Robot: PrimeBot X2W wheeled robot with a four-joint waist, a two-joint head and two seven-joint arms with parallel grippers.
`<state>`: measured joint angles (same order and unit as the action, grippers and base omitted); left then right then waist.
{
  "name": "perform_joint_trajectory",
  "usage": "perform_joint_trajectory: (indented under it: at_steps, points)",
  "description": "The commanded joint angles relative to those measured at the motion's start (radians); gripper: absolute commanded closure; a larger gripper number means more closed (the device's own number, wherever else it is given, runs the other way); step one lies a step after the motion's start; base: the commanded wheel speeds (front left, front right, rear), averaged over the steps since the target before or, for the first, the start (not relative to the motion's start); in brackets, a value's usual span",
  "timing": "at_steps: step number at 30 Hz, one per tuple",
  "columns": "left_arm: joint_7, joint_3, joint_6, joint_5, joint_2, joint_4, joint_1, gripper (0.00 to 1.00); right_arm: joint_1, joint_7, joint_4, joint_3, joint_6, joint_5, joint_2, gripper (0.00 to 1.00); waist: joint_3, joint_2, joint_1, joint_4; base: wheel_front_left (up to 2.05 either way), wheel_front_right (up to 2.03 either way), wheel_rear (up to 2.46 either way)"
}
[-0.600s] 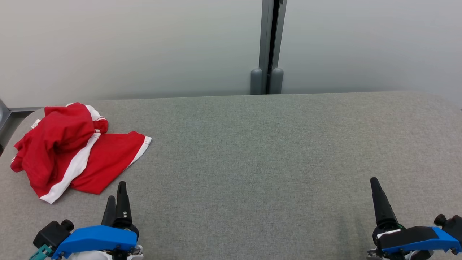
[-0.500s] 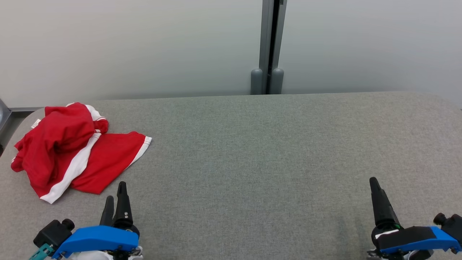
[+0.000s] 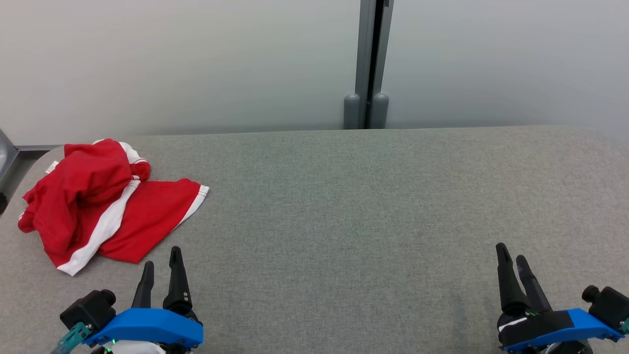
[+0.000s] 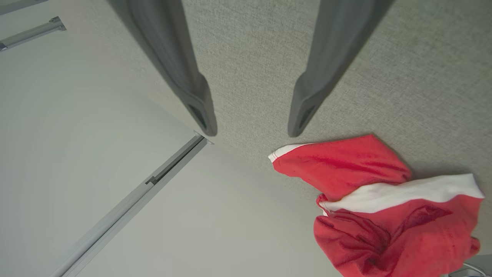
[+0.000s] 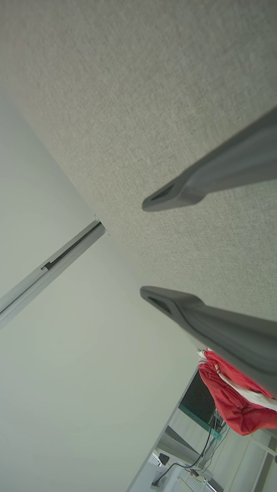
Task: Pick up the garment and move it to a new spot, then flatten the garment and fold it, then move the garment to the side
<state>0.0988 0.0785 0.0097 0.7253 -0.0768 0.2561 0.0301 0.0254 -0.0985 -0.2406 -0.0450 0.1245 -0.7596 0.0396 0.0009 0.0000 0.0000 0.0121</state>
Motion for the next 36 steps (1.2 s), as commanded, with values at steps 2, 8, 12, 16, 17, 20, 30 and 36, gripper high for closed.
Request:
perform_joint_trajectory:
  at_steps: [2,8,12,16,17,20,30,36]
  points:
    - [0.013,0.009,0.004,-0.039,-0.013,-0.016,0.010,0.00,-0.003,-0.013,0.014,-0.001,0.007,0.041,0.008,0.00,0.000,0.0000,0.0000,0.001,0.00,0.00,0.00]
    - [0.030,0.017,0.007,-0.102,-0.020,-0.010,0.005,0.00,-0.004,-0.030,0.009,0.003,0.007,0.107,0.009,0.00,-0.001,0.0000,0.0000,0.003,0.00,0.00,0.00]
    - [0.040,0.022,0.013,-0.143,-0.024,-0.003,0.002,0.00,-0.004,-0.041,0.006,0.007,0.007,0.150,0.009,0.00,-0.001,0.0000,0.0000,0.003,0.00,0.00,0.00]
    - [0.051,0.030,0.014,-0.182,-0.028,0.011,0.004,0.00,-0.005,-0.051,0.001,0.009,0.007,0.189,0.010,0.00,-0.002,0.0000,0.0000,0.003,0.00,0.00,0.00]
    - [0.054,0.032,0.016,-0.192,-0.028,0.013,0.005,0.00,-0.006,-0.054,0.000,0.009,0.008,0.200,0.010,0.00,-0.002,0.0000,0.0000,0.003,0.00,0.00,0.00]
    - [0.062,0.038,0.019,-0.219,-0.029,0.021,0.006,0.00,-0.007,-0.057,-0.003,0.012,0.007,0.226,0.010,0.00,-0.003,0.0000,0.0000,0.004,0.00,0.00,0.00]
    - [0.086,0.052,0.032,-0.309,-0.038,0.046,0.007,0.00,-0.016,-0.060,-0.005,0.019,0.006,0.313,0.011,0.00,-0.006,0.0000,0.0000,0.005,0.00,0.00,0.00]
    - [0.101,0.066,0.031,-0.353,-0.042,0.072,0.013,0.00,-0.024,-0.059,-0.012,0.023,0.006,0.339,0.012,0.00,-0.009,0.0000,0.0000,0.005,0.00,0.00,0.00]
